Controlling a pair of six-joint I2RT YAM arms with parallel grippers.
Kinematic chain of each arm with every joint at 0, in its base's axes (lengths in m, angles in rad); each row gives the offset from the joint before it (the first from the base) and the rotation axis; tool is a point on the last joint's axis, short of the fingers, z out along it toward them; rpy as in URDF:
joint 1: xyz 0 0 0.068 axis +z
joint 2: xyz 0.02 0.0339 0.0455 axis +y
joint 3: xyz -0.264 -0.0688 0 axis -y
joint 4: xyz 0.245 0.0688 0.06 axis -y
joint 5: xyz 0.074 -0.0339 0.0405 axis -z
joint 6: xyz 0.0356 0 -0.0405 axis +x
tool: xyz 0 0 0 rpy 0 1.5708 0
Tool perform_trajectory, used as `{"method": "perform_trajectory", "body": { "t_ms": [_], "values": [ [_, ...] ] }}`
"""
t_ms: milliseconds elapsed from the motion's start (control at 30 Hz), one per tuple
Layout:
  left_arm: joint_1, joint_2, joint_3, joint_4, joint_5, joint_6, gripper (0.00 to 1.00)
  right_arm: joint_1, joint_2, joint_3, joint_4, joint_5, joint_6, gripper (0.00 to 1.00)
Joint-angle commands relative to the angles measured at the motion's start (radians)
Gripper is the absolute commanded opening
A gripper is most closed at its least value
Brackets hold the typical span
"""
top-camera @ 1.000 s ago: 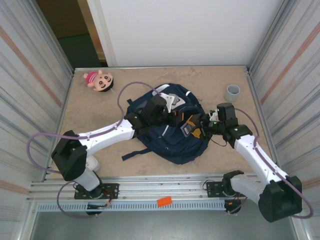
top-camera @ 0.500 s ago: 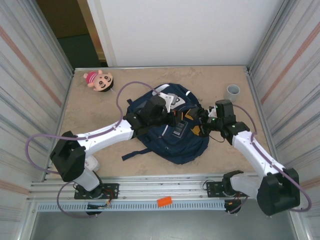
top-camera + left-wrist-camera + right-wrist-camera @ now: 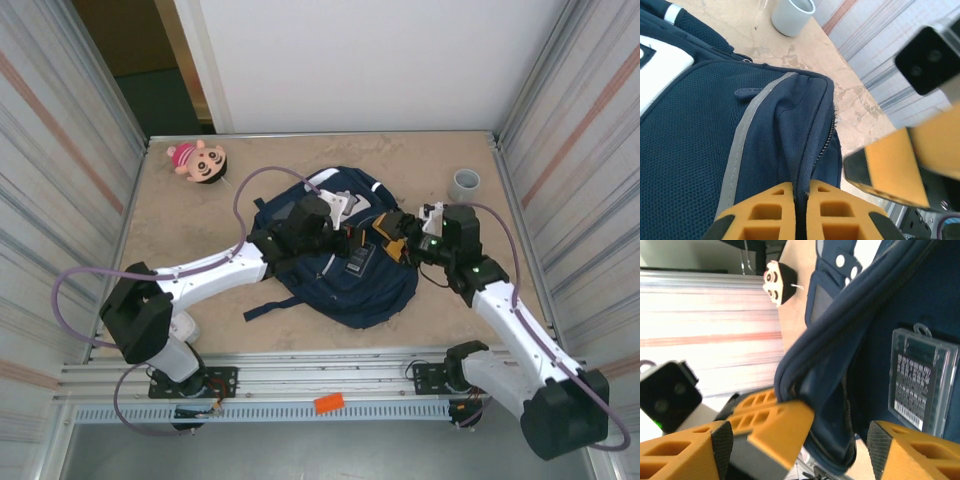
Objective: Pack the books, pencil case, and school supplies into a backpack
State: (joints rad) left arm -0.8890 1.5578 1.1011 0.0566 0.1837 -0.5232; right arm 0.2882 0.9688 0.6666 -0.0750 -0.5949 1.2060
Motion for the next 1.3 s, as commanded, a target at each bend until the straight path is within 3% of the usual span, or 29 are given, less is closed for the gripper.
{"method": "perform_trajectory", "body": {
  "t_ms": [0,67,133,200,300,500,700,933,1033,1267],
  "values": [
    [0.001,-0.033,-0.007,0.050,0.075,0.101,0.08,0.002,0.082,0.056,0.060,0.028,-0.013,0.68],
    [0.001,-0.030,-0.006,0.023,0.085,0.134,0.12,0.000,0.129,0.061,0.104,0.015,-0.013,0.62],
    [0.000,-0.028,-0.009,0.009,0.086,0.152,0.20,-0.007,0.174,0.072,0.118,-0.008,-0.014,0.48],
    [0.003,-0.040,-0.018,-0.015,0.076,0.158,0.37,-0.016,0.197,0.086,0.110,-0.026,-0.026,0.37],
    [0.010,-0.093,-0.066,-0.047,0.029,0.170,0.59,-0.024,0.189,0.088,0.100,-0.022,-0.066,0.31],
    [0.045,-0.247,-0.251,-0.119,-0.130,0.207,0.70,-0.032,0.173,0.107,0.076,-0.033,-0.086,0.21],
    [0.081,-0.301,-0.410,-0.098,-0.166,0.248,0.71,-0.030,0.177,0.128,0.075,-0.046,-0.088,0.20],
    [0.062,-0.215,-0.454,-0.021,-0.043,0.414,0.72,-0.030,0.175,0.136,0.059,-0.042,-0.092,0.19],
    [0.055,-0.165,-0.442,-0.018,-0.042,0.453,0.70,-0.031,0.176,0.133,0.052,-0.046,-0.093,0.19],
    [0.031,-0.137,-0.448,-0.006,-0.021,0.462,0.35,-0.034,0.167,0.140,0.006,-0.023,-0.112,0.19]
  ]
}}
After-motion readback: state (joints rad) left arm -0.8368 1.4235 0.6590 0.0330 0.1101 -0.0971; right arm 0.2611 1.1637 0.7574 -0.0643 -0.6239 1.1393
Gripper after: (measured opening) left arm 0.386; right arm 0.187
